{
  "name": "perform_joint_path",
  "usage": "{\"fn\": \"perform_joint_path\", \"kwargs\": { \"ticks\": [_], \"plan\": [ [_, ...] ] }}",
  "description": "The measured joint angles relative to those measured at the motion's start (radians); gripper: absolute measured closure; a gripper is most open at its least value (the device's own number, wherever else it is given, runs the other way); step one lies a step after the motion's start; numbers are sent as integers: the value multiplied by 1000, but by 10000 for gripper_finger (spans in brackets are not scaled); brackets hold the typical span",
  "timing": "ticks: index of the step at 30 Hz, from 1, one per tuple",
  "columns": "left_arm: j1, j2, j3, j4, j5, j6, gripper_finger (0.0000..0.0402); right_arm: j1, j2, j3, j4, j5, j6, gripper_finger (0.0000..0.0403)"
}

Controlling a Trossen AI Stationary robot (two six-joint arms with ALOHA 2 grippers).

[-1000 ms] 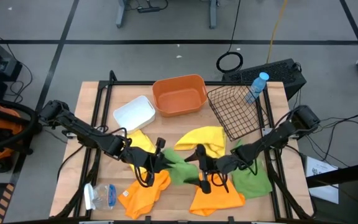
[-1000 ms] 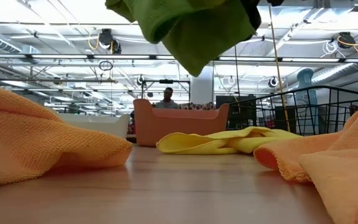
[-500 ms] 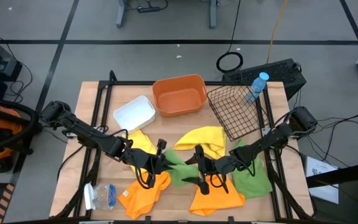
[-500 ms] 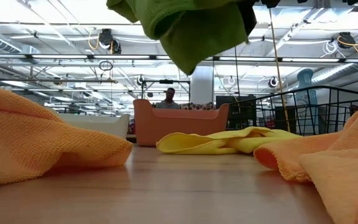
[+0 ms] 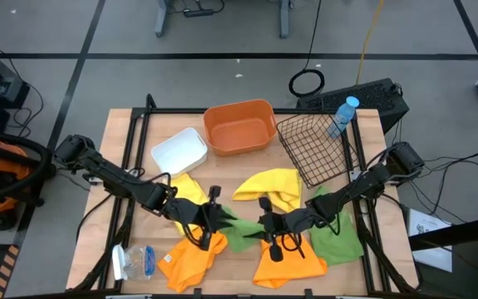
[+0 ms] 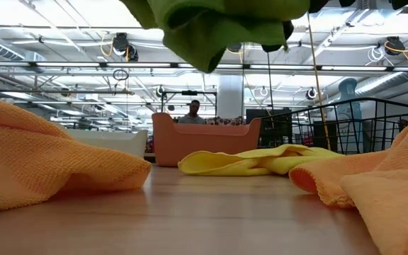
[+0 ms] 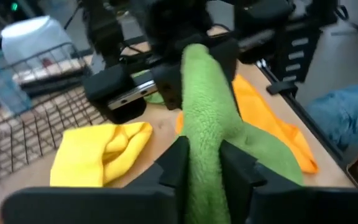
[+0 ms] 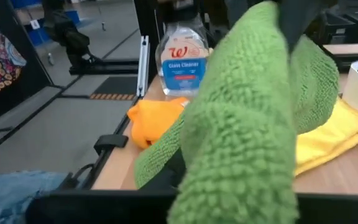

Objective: Sort microfiber towel by color & place in baskets
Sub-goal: Put the left green towel into the wire basket

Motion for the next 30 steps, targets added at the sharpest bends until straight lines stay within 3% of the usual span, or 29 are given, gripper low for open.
{"fn": "perform_joint_path", "kwargs": {
  "ticks": [5,10,20,30],
  "plan": [
    [-11,0,0,-12,-12,-52,260,5,-29,-1,-107,-8,30,398],
    [-49,0,0,-13,-128,-79,217,28,-98,-1,-225,1,71,397],
    [-59,-1,-21,-80,-194,-208,210,76,-264,-1,-498,80,127,400],
    [-52,-1,-117,39,-264,-285,210,85,-478,-1,-783,191,240,400]
  ]
}}
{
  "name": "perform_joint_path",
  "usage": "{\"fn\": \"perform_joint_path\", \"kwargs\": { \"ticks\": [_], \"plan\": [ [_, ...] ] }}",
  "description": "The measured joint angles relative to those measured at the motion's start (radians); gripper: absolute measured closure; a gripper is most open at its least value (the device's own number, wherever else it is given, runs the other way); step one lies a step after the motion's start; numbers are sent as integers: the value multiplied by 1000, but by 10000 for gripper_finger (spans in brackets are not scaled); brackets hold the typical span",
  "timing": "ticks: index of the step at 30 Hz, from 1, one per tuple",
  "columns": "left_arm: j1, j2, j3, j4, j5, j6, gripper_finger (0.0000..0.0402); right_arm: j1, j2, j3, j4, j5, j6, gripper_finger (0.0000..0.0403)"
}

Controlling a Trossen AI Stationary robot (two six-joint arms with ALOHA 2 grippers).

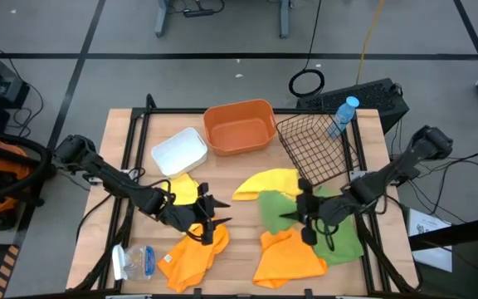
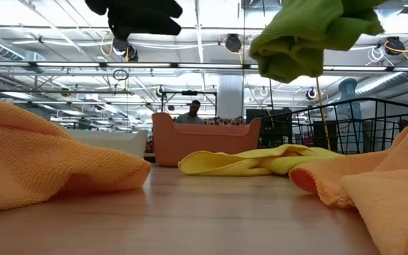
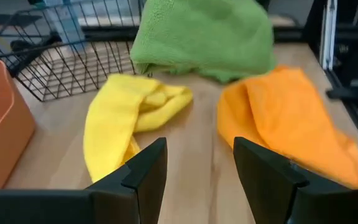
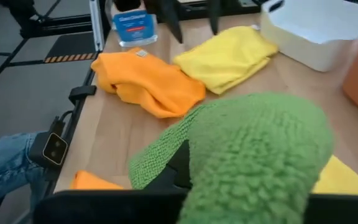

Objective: Sort microfiber towel by color & place in baskets
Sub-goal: Put the left green towel into the wire basket

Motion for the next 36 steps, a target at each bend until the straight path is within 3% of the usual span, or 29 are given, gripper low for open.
{"fn": "perform_joint_path", "kwargs": {
  "ticks": [7,12,22,28,36],
  "plan": [
    [3,65,-15,154,-6,94,210,-11,-145,8,-123,-3,4,401],
    [31,150,-13,227,-5,158,210,-27,-218,110,-374,40,56,401],
    [105,194,-13,274,-4,80,210,-26,-228,322,-823,102,92,401],
    [143,194,-13,283,1,85,210,-27,-241,332,-970,109,139,397],
    [214,194,-13,282,87,85,210,-27,-226,330,-1177,151,362,395]
  ]
}}
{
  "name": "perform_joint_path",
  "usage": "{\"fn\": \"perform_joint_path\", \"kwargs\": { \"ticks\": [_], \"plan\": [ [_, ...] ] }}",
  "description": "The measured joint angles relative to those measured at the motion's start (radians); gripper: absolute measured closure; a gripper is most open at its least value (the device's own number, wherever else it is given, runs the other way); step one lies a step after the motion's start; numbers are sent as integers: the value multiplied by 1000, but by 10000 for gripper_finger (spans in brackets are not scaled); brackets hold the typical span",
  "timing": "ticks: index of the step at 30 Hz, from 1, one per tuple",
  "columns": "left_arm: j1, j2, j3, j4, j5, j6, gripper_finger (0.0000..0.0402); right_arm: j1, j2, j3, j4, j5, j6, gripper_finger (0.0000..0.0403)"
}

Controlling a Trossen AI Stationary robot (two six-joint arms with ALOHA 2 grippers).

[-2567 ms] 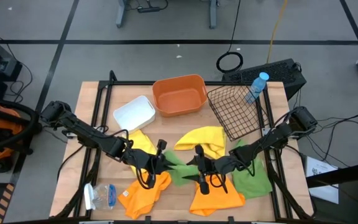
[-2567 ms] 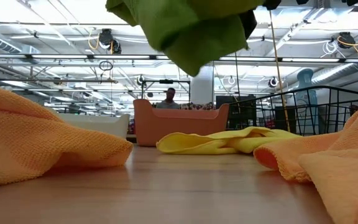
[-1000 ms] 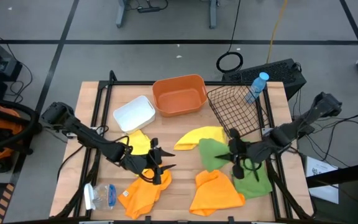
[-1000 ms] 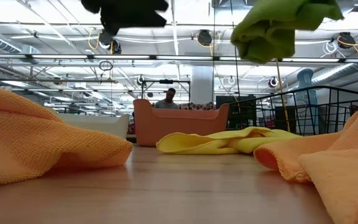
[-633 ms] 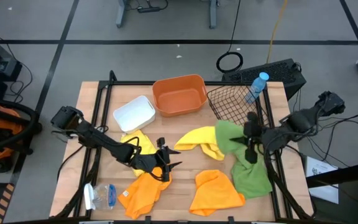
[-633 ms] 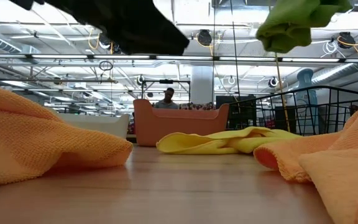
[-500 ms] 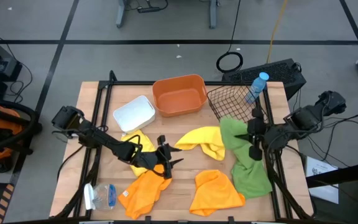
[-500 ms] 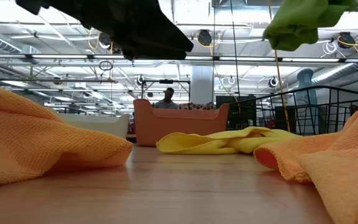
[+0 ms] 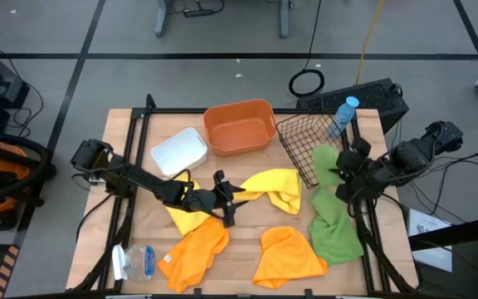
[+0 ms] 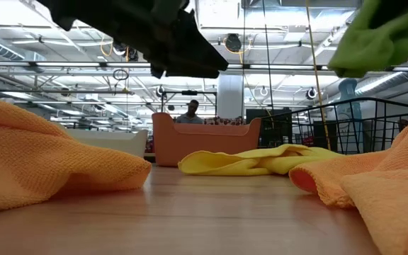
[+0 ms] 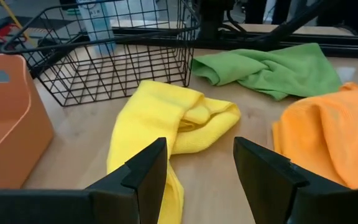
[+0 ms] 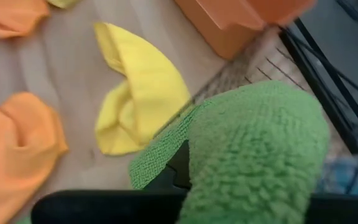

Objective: Sort microfiber towel by color & place in baskets
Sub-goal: Put the left green towel into the wire basket

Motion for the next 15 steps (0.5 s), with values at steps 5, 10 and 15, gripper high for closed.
{"fn": "perform_joint_path", "kwargs": {
  "ticks": [5,10,15],
  "plan": [
    [48,0,0,-1,43,11,210,-1,2,0,-53,7,59,395],
    [80,30,1,6,108,20,210,-39,7,-1,-52,101,51,395],
    [106,91,1,45,155,19,210,-132,16,-1,-49,68,-27,398]
  ]
}}
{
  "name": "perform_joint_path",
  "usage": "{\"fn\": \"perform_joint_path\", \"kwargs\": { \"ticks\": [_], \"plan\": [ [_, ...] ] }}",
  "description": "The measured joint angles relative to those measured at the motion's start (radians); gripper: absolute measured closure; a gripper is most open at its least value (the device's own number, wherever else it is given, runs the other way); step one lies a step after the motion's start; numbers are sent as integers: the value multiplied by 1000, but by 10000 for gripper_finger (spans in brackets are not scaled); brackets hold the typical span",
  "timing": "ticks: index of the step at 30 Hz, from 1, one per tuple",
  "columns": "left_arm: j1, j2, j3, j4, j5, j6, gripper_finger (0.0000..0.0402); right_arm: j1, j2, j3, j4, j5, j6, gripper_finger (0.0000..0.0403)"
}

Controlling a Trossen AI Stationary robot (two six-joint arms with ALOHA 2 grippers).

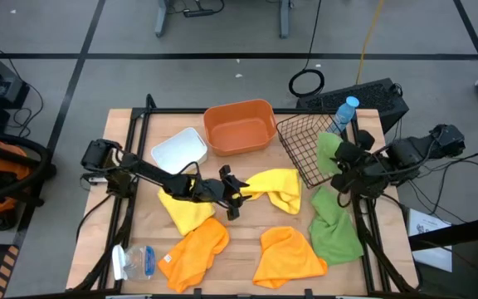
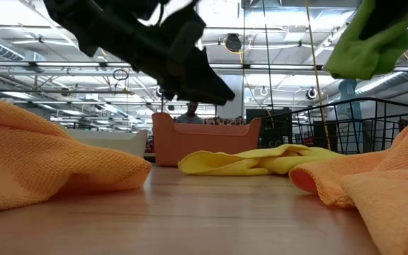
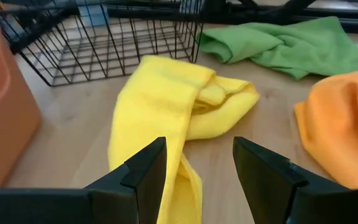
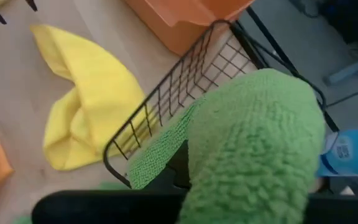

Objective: Sort microfiber towel by color & place in baskets
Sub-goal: Put the left green towel into the wire basket

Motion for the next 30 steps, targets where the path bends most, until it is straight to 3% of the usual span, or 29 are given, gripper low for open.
{"fn": "perform_joint_path", "kwargs": {
  "ticks": [9,18,25,30],
  "plan": [
    [15,95,66,59,81,24,210,-87,-1,-14,17,8,-90,400],
    [12,94,81,66,83,44,210,-176,1,-190,130,-7,-193,400],
    [9,94,81,68,82,33,210,-301,1,-256,327,-212,-389,401],
    [7,94,81,68,93,32,210,-405,0,-260,408,-260,-496,401]
  ]
}}
